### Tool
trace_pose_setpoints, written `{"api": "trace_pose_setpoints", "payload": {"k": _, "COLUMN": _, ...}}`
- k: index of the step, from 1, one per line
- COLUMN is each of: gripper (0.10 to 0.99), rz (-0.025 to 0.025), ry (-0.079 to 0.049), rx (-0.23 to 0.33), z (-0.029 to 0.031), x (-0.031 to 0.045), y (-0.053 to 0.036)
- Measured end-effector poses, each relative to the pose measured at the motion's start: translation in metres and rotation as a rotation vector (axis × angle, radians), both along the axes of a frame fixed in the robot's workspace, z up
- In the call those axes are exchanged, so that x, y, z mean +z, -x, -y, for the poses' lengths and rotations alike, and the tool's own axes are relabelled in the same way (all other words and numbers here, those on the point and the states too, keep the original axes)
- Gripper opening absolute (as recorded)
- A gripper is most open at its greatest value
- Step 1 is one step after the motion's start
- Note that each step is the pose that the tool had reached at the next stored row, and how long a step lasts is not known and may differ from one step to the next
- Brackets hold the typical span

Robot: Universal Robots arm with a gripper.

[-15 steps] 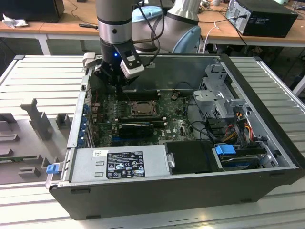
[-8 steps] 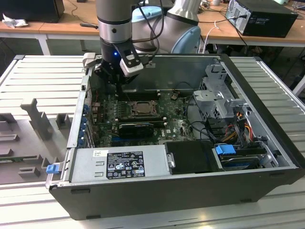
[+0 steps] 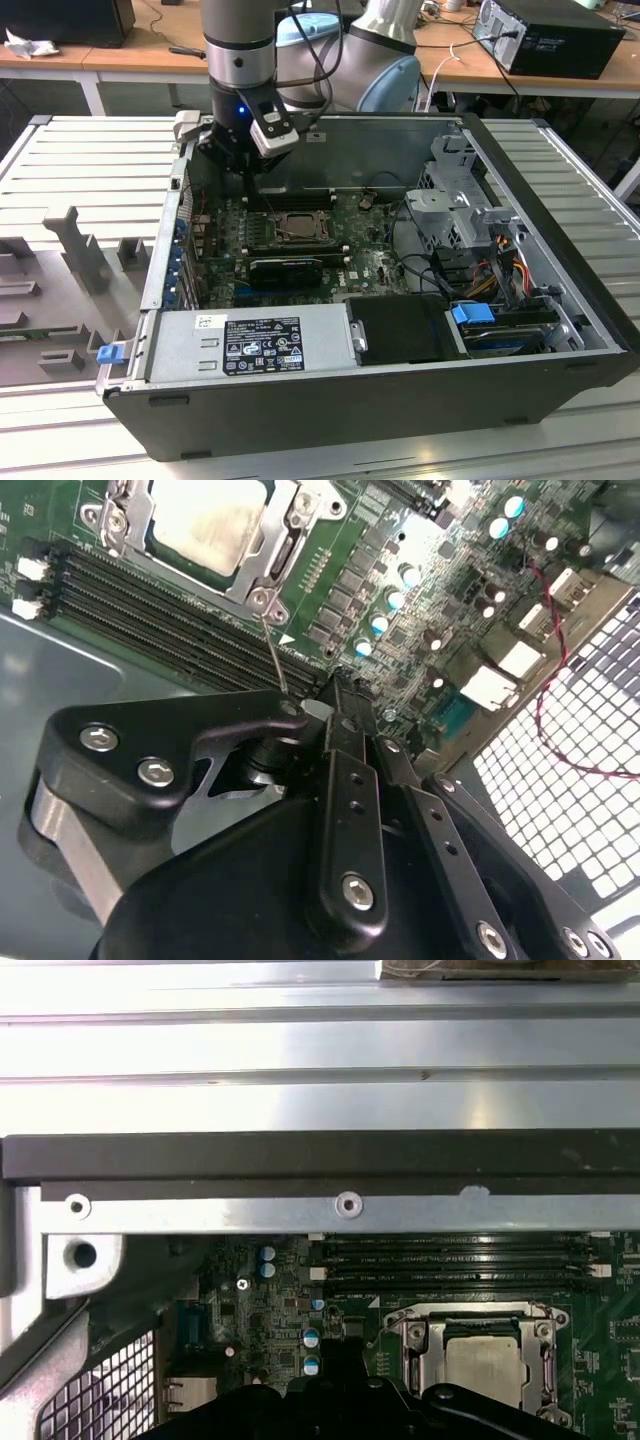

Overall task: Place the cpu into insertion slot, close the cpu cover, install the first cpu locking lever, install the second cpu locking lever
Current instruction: 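Install the first cpu locking lever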

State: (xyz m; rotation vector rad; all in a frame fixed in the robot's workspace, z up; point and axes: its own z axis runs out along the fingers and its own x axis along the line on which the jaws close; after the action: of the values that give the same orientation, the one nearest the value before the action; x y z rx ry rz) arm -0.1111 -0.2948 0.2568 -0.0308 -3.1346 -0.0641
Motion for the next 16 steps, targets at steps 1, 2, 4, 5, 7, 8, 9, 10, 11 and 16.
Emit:
{"api": "trace_pose_setpoints", "payload": {"k": 1, "gripper": 0.106, "rz": -0.0001, "ry": 0.0, "rx": 0.0, "z": -0.0004, "x": 0.0, "y": 0.0002}}
{"api": "trace_pose_setpoints", "payload": {"k": 2, "gripper": 0.106, "rz": -0.0002, "ry": 0.0, "rx": 0.0, "z": -0.0008, "x": 0.0, "y": 0.0005}}
{"api": "trace_pose_setpoints", "payload": {"k": 4, "gripper": 0.106, "rz": 0.0, "ry": 0.0, "rx": 0.0, "z": -0.0009, "x": 0.0, "y": 0.0005}}
{"api": "trace_pose_setpoints", "payload": {"k": 5, "gripper": 0.106, "rz": -0.0001, "ry": 0.0, "rx": 0.0, "z": -0.001, "x": 0.0, "y": 0.0006}}
{"api": "trace_pose_setpoints", "payload": {"k": 7, "gripper": 0.106, "rz": -0.0001, "ry": 0.0, "rx": 0.0, "z": -0.0012, "x": 0.0, "y": 0.0005}}
{"api": "trace_pose_setpoints", "payload": {"k": 8, "gripper": 0.106, "rz": -0.0001, "ry": 0.0, "rx": 0.0, "z": -0.0015, "x": -0.0001, "y": 0.0005}}
{"api": "trace_pose_setpoints", "payload": {"k": 9, "gripper": 0.106, "rz": -0.0001, "ry": 0.0, "rx": 0.0, "z": -0.0018, "x": -0.0001, "y": 0.0005}}
{"api": "trace_pose_setpoints", "payload": {"k": 10, "gripper": 0.106, "rz": -0.0001, "ry": 0.0, "rx": 0.0, "z": -0.002, "x": 0.0, "y": 0.0004}}
{"api": "trace_pose_setpoints", "payload": {"k": 11, "gripper": 0.106, "rz": 0.0, "ry": 0.0, "rx": 0.0, "z": -0.0023, "x": -0.0001, "y": 0.0002}}
{"api": "trace_pose_setpoints", "payload": {"k": 16, "gripper": 0.106, "rz": 0.0, "ry": 0.0, "rx": 0.0, "z": -0.0028, "x": -0.0001, "y": -0.0007}}
